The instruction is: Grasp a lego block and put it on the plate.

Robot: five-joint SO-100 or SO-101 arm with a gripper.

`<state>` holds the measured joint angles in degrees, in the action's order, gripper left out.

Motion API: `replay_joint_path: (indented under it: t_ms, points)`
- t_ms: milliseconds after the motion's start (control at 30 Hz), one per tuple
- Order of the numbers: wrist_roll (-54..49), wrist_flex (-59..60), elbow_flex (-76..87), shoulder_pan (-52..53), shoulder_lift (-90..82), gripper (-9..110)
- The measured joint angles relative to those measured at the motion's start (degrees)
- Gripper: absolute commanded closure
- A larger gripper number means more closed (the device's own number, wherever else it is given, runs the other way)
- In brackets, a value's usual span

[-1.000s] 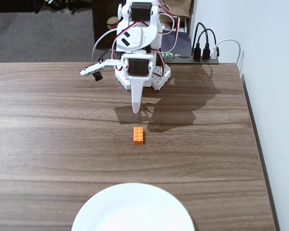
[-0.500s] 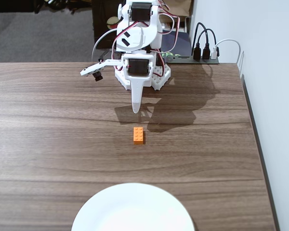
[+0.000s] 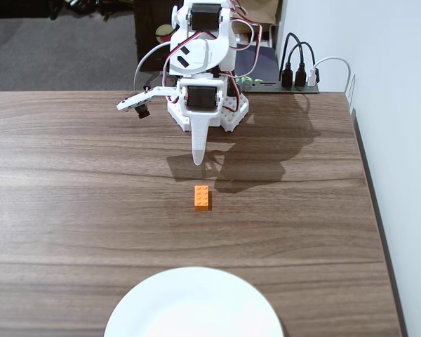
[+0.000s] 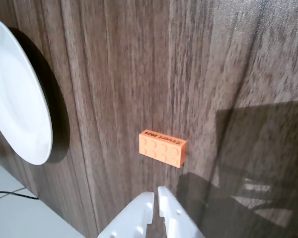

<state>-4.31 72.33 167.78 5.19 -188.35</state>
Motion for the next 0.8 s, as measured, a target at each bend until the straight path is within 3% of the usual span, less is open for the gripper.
replay_joint_path:
  t_ms: [500, 800]
  points:
    - [0.0, -0.2, 0.0, 0.0, 1.2, 101]
    - [-0.4, -7.6, -4.7, 0.0, 18.2, 101]
